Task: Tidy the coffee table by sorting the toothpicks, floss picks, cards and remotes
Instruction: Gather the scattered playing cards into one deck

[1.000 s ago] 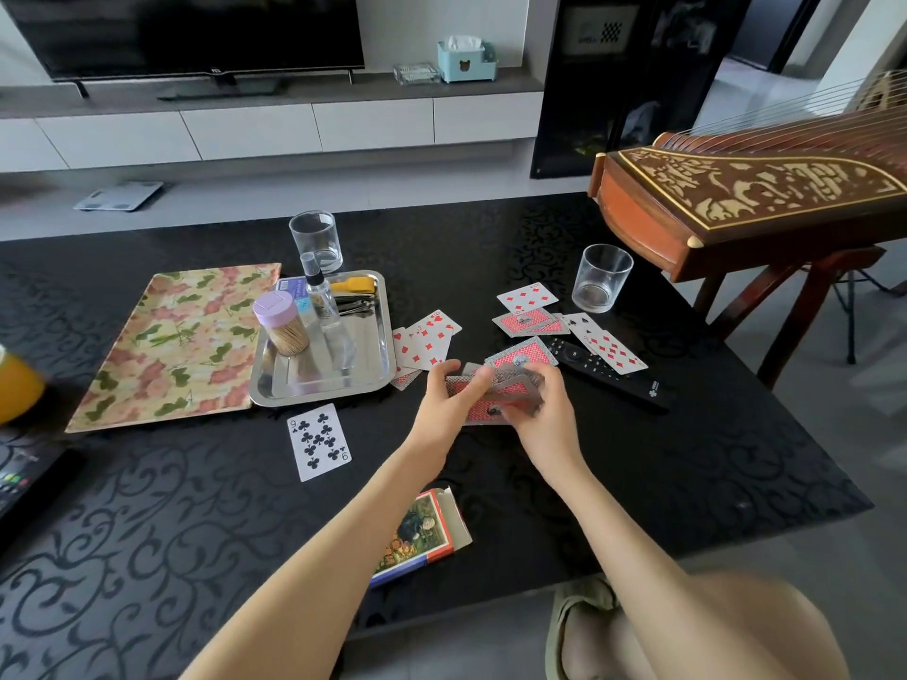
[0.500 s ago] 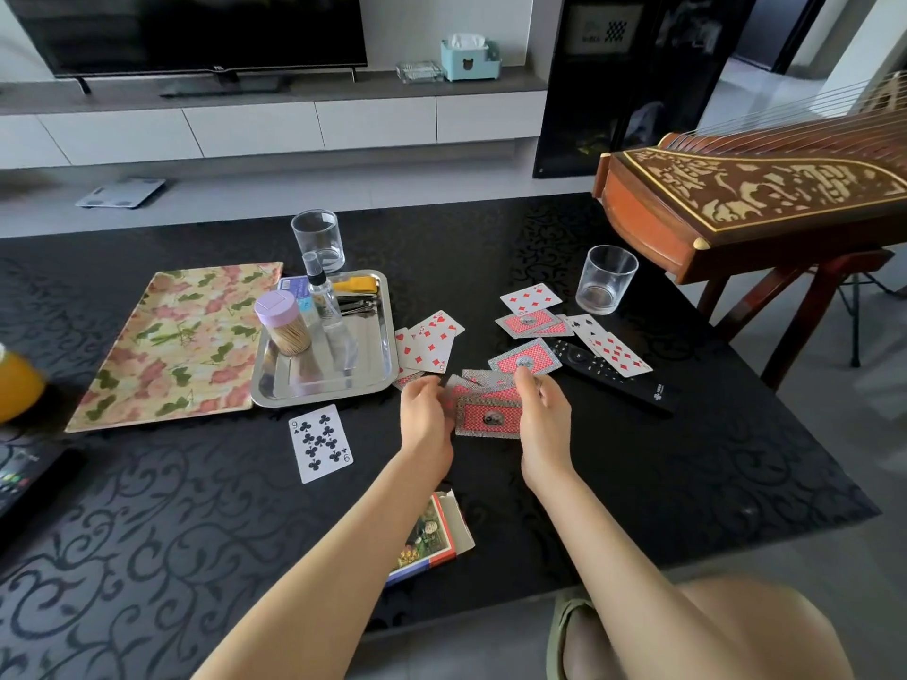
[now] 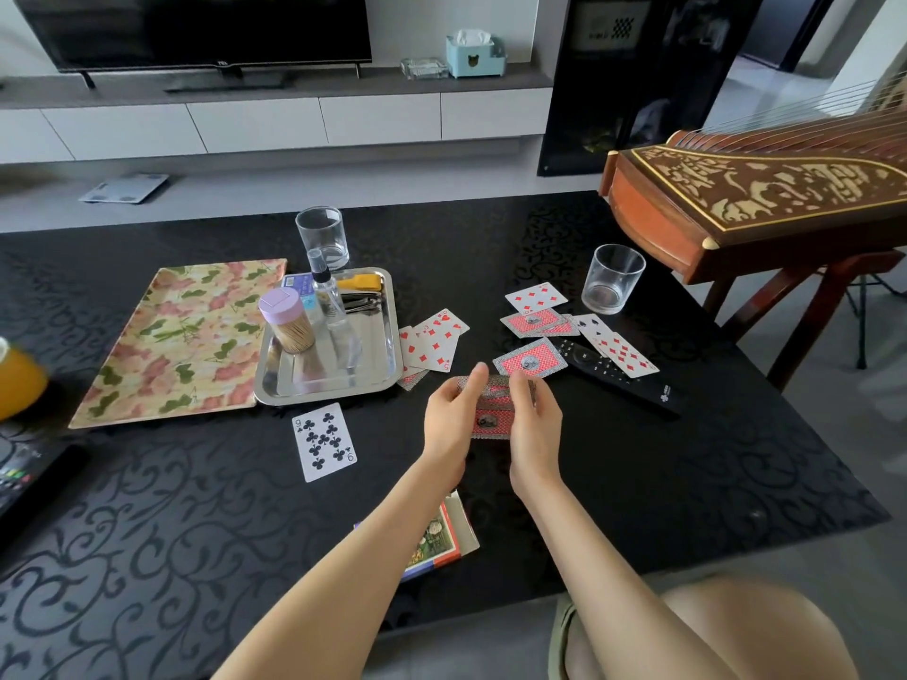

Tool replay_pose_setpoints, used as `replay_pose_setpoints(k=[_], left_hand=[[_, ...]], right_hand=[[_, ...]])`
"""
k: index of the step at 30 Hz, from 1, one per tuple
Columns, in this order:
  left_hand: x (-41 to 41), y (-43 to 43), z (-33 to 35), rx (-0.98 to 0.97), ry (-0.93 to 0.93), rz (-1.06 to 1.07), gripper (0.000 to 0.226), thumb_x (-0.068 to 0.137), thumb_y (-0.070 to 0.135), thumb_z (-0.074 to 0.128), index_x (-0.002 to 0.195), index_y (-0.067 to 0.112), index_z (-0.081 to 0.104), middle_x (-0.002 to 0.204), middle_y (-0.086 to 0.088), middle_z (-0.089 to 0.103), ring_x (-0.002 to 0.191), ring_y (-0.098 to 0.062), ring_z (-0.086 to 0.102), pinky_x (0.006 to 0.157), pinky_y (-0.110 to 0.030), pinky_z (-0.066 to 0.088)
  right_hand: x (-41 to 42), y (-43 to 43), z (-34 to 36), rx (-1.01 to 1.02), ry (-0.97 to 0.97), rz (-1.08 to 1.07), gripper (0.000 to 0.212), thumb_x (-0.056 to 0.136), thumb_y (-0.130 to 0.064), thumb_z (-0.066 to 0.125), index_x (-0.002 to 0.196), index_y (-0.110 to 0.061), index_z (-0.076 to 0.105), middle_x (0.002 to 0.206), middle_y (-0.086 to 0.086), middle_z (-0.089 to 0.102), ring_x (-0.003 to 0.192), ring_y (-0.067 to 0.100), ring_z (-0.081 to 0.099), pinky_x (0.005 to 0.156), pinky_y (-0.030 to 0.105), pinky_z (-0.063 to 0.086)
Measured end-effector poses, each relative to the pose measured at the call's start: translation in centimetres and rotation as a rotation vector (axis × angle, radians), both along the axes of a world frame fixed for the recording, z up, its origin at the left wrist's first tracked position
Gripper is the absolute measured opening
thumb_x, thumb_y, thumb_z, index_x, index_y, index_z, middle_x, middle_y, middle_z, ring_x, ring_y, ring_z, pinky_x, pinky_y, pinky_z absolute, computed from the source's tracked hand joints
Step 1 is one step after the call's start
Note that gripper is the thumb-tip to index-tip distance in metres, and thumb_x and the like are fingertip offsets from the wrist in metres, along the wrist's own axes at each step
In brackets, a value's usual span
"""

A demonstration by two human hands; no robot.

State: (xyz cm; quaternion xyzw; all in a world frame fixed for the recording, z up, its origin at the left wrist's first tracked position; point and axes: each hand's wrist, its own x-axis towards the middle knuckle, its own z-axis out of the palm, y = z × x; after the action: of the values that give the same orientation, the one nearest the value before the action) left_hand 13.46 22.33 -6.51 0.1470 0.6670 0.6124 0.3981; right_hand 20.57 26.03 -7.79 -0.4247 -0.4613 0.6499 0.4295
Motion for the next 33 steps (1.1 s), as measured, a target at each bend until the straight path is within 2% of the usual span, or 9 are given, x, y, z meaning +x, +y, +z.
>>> replay_pose_setpoints(k=[5, 9, 12, 16, 20, 24, 27, 30, 33], left_hand=[[-0.3, 0.3, 0.1, -0.017, -0.147, 0.069, 0.048, 0.08, 0.051, 0.047, 0.108, 0.015, 0.06, 0.103, -0.008, 0.066, 0.098, -0.025, 0.063, 0.093, -0.041, 0.049], [-0.3, 0.3, -0.3, 0.002, -0.2, 0.173, 0.035, 0.083, 0.047, 0.043, 0.103, 0.022, 0.058, 0.109, -0.006, 0.062, 0.102, -0.023, 0.059, 0.098, -0.043, 0.044], [-0.3, 0.5, -0.4, 0.038, -0.203, 0.258, 0.042, 0.081, 0.041, 0.042, 0.114, 0.018, 0.055, 0.119, -0.009, 0.058, 0.111, -0.027, 0.054, 0.102, -0.047, 0.04], [-0.6, 0.7, -0.4, 0.076, -0.158, 0.343, 0.021, 0.092, 0.023, 0.039, 0.108, 0.017, 0.052, 0.106, -0.003, 0.054, 0.099, -0.02, 0.051, 0.089, -0.035, 0.04], [-0.5, 0.8, -0.9, 0.086, -0.16, 0.379, 0.021, 0.092, 0.012, 0.034, 0.088, 0.021, 0.052, 0.089, 0.002, 0.049, 0.086, -0.017, 0.044, 0.077, -0.031, 0.035], [-0.1, 0.8, -1.4, 0.031, -0.144, 0.367, 0.032, 0.087, 0.003, 0.029, 0.08, 0.02, 0.055, 0.089, -0.006, 0.051, 0.083, -0.02, 0.045, 0.07, -0.033, 0.037], [0.1, 0.6, -1.5, 0.018, -0.141, 0.351, 0.034, 0.085, -0.001, 0.028, 0.077, 0.017, 0.055, 0.084, -0.011, 0.053, 0.074, -0.022, 0.048, 0.061, -0.031, 0.04], [0.3, 0.3, -1.0, 0.037, -0.152, 0.255, 0.023, 0.093, 0.02, 0.038, 0.082, 0.015, 0.058, 0.086, -0.01, 0.061, 0.079, -0.024, 0.058, 0.069, -0.034, 0.048], [0.2, 0.0, -0.5, 0.033, -0.131, 0.043, 0.041, 0.091, 0.053, 0.045, 0.091, 0.016, 0.062, 0.096, -0.005, 0.069, 0.092, -0.021, 0.065, 0.086, -0.036, 0.05]], right_hand=[[0.3, 0.6, 0.2, -0.171, 0.089, -0.126, 0.025, 0.097, -0.026, 0.043, 0.095, -0.011, 0.063, 0.094, 0.007, 0.068, 0.086, 0.018, 0.067, 0.067, 0.026, 0.051], [0.6, 1.3, 1.2, -0.442, 0.365, -0.292, 0.026, 0.096, -0.02, 0.04, 0.088, -0.009, 0.063, 0.087, 0.008, 0.067, 0.08, 0.019, 0.066, 0.069, 0.027, 0.049], [0.6, 1.4, 1.1, -0.484, 0.359, -0.389, 0.02, 0.092, -0.008, 0.039, 0.089, -0.007, 0.058, 0.085, 0.009, 0.062, 0.079, 0.022, 0.063, 0.07, 0.027, 0.05], [0.2, 1.5, 0.3, -0.405, 0.126, -0.399, 0.032, 0.086, 0.006, 0.033, 0.097, -0.011, 0.057, 0.088, 0.005, 0.058, 0.08, 0.018, 0.06, 0.07, 0.025, 0.048], [0.3, 0.9, -0.1, 0.039, -0.278, -0.277, 0.04, 0.085, 0.01, 0.033, 0.093, -0.018, 0.06, 0.089, -0.006, 0.058, 0.092, 0.013, 0.057, 0.08, 0.023, 0.046], [0.5, 0.5, 0.3, 0.077, -0.152, -0.186, 0.026, 0.094, -0.007, 0.041, 0.101, -0.011, 0.066, 0.092, -0.01, 0.062, 0.091, 0.001, 0.057, 0.074, 0.012, 0.04], [0.2, 0.3, 0.0, 0.068, -0.146, -0.07, 0.027, 0.096, -0.028, 0.048, 0.088, -0.007, 0.062, 0.084, 0.002, 0.064, 0.081, 0.012, 0.063, 0.07, 0.024, 0.049], [0.2, 0.1, -0.2, 0.065, -0.148, -0.01, 0.034, 0.094, -0.034, 0.053, 0.082, -0.003, 0.061, 0.077, 0.005, 0.066, 0.074, 0.015, 0.065, 0.067, 0.027, 0.054], [0.3, 0.0, 0.2, 0.042, -0.12, 0.018, 0.033, 0.088, -0.036, 0.063, 0.084, -0.003, 0.063, 0.08, 0.003, 0.069, 0.075, 0.012, 0.067, 0.064, 0.019, 0.051]])
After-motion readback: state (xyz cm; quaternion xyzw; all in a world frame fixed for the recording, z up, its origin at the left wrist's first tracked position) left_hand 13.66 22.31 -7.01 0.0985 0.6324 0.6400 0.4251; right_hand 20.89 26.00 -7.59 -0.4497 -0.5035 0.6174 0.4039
